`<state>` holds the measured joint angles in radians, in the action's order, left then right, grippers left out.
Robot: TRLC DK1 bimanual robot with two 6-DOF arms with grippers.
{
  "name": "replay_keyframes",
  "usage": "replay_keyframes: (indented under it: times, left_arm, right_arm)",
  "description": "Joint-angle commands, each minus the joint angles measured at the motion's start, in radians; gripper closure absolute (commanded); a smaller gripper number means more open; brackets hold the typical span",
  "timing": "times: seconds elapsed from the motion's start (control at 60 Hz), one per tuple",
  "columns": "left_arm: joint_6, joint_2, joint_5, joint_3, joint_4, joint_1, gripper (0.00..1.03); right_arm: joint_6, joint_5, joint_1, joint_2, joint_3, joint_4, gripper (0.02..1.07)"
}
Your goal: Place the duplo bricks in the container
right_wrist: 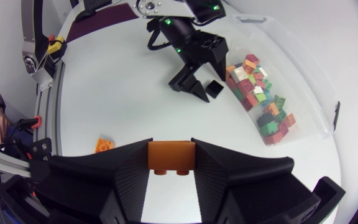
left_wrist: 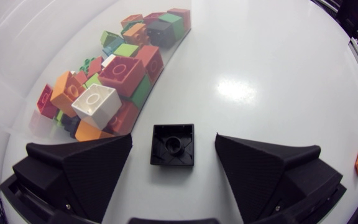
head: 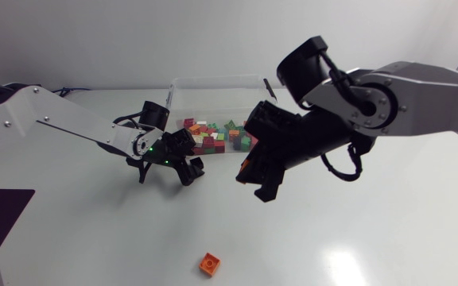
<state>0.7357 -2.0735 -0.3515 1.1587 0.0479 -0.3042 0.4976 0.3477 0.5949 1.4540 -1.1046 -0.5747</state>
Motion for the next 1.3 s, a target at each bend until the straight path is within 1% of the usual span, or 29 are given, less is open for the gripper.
replay_keyframes:
  times: [0.0, 0.067, 0.083, 0.167, 0.3, 0.433, 0.567, 0.783, 0.833, 1.067, 1.167, 1.217, 1.233, 1.25, 1.283]
  left_arm:
    - [-0.015, -0.033, -0.006, 0.019, 0.007, -0.018, 0.39]
    - [-0.015, -0.033, -0.004, 0.018, 0.006, -0.023, 0.69]
    - [-0.016, -0.033, -0.006, 0.016, 0.006, -0.024, 0.70]
    - [-0.010, -0.027, -0.006, 0.004, 0.006, -0.024, 0.70]
    - [-0.006, 0.018, -0.006, -0.036, 0.006, -0.030, 0.71]
    - [-0.009, 0.072, -0.009, -0.073, 0.003, -0.035, 0.71]
    - [-0.002, 0.156, -0.038, -0.132, 0.000, -0.036, 0.71]
    - [0.004, 0.282, -0.060, -0.202, -0.033, -0.036, 0.71]
    - [0.004, 0.320, -0.066, -0.217, -0.043, -0.035, 0.71]
    - [0.004, 0.490, -0.084, -0.260, -0.105, -0.035, 0.71]
    - [0.001, 0.553, -0.093, -0.258, -0.131, -0.035, 0.71]
    - [-0.004, 0.581, -0.093, -0.252, -0.137, -0.035, 0.71]
    - [-0.007, 0.590, -0.093, -0.249, -0.140, -0.035, 0.71]
    - [-0.009, 0.592, -0.093, -0.248, -0.140, -0.035, 0.71]
    - [-0.018, 0.604, -0.093, -0.238, -0.145, -0.033, 0.71]
  right_arm:
    - [0.004, 0.022, -0.035, -0.024, -0.061, -0.011, 0.83]
    - [0.002, 0.033, -0.061, -0.023, -0.093, -0.007, 0.83]
    - [0.002, 0.037, -0.072, -0.020, -0.103, -0.002, 0.83]
    - [-0.004, 0.056, -0.099, 0.002, -0.127, 0.019, 0.83]
    - [-0.031, 0.086, -0.139, 0.062, -0.164, 0.088, 0.83]
    - [-0.060, 0.086, -0.155, 0.120, -0.199, 0.164, 0.83]
    - [-0.087, 0.086, -0.168, 0.201, -0.265, 0.217, 0.83]
    - [-0.123, 0.088, -0.181, 0.316, -0.363, 0.302, 0.82]
    - [-0.143, 0.088, -0.185, 0.345, -0.380, 0.342, 0.82]
    - [-0.156, 0.065, -0.185, 0.499, -0.525, 0.365, 0.82]
    - [-0.156, 0.025, -0.187, 0.574, -0.606, 0.377, 0.81]
    - [-0.157, 0.008, -0.188, 0.612, -0.649, 0.372, 0.79]
    - [-0.157, 0.000, -0.188, 0.621, -0.661, 0.371, 0.76]
    - [-0.156, -0.010, -0.188, 0.634, -0.672, 0.366, 0.71]
    - [-0.156, -0.024, -0.188, 0.651, -0.693, 0.355, 0.54]
